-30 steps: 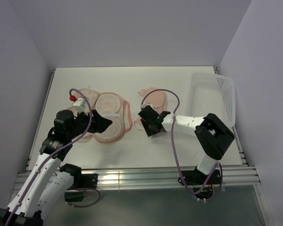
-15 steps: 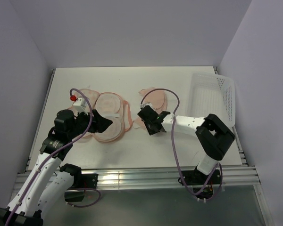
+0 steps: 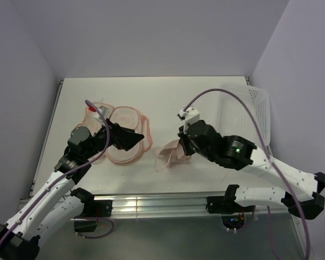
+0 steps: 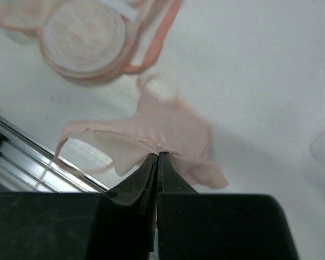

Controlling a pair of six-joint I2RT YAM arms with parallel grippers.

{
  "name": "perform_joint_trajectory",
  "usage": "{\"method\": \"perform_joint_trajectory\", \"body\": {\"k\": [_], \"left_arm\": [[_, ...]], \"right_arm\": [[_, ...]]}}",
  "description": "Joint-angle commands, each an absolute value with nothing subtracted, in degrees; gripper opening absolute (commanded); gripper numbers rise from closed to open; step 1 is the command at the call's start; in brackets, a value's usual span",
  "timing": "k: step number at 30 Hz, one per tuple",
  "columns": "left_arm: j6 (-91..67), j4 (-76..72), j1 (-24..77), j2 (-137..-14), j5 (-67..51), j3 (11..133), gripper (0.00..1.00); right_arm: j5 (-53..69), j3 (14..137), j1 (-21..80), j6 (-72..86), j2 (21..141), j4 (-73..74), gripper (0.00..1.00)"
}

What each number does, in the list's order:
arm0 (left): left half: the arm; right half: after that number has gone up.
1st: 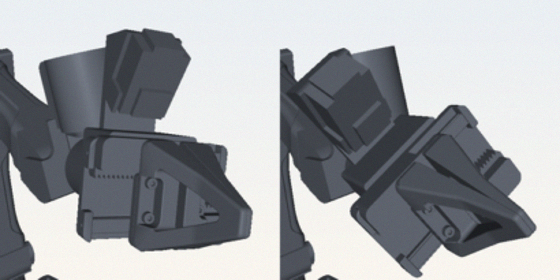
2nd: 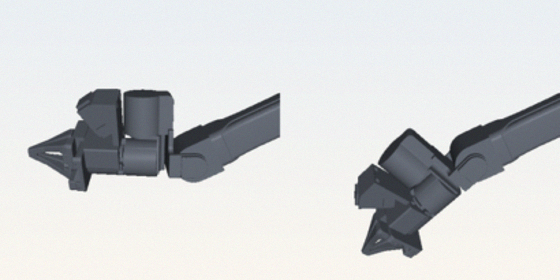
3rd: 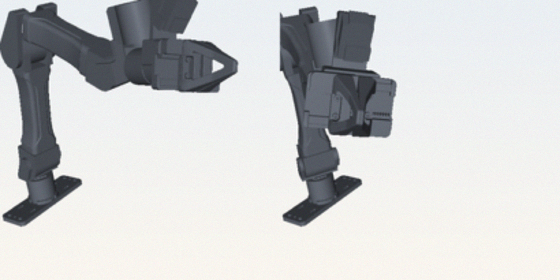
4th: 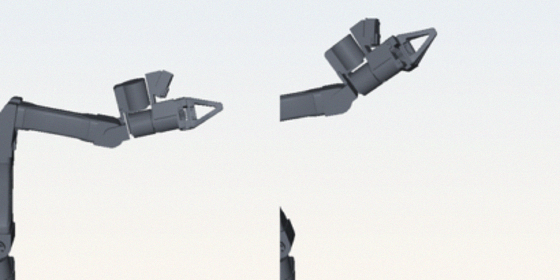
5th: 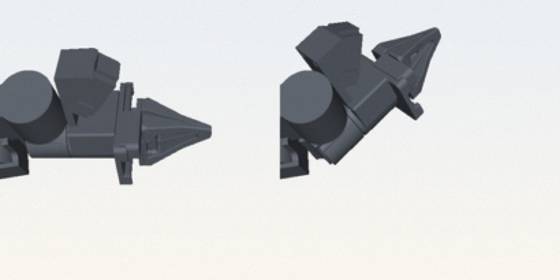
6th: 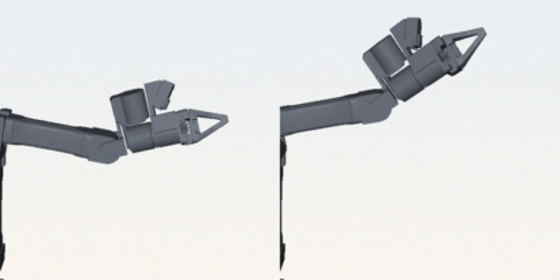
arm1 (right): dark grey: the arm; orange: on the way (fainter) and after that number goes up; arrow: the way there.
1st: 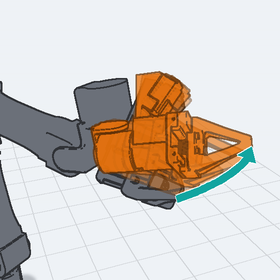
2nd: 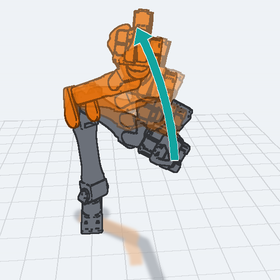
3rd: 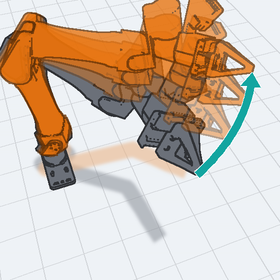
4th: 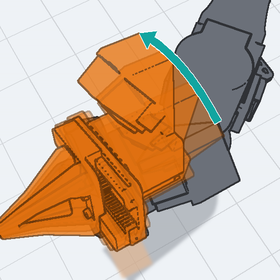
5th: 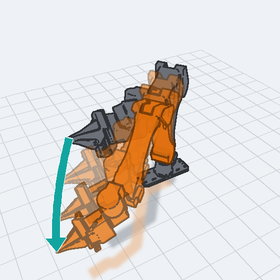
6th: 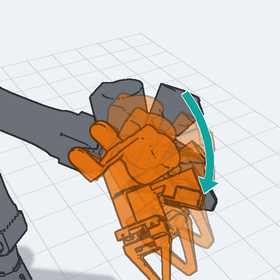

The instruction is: Place the bra in the laundry bag and zip it closed

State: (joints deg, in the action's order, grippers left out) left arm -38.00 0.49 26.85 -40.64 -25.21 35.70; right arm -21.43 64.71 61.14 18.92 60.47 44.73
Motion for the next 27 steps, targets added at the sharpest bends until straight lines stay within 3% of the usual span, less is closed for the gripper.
{"method": "perform_joint_trajectory", "body": {"k": [1, 7, 18, 27], "left_arm": [[-40.2, -18.5, 29.3, -43.7, -25.7, 32.5, 0.89], [-39.4, -20.2, 32.9, -46.0, -25.8, 32.3, 0.9], [-33.8, -33.7, 43.6, -54.4, -23.0, 22.7, 0.98], [-29.3, -35.3, 48.9, -63.5, -17.8, 29.0, 0.98]], "right_arm": [[-24.7, 71.6, 61.4, 17.0, 56.4, 48.8, 0.0], [-23.6, 79.4, 61.3, 14.6, 58.1, 48.6, 0.0], [-20.7, 79.5, 60.9, 13.9, 56.8, 46.1, 0.0], [-18.7, 79.6, 58.1, 13.7, 57.6, 44.0, 0.0]]}}
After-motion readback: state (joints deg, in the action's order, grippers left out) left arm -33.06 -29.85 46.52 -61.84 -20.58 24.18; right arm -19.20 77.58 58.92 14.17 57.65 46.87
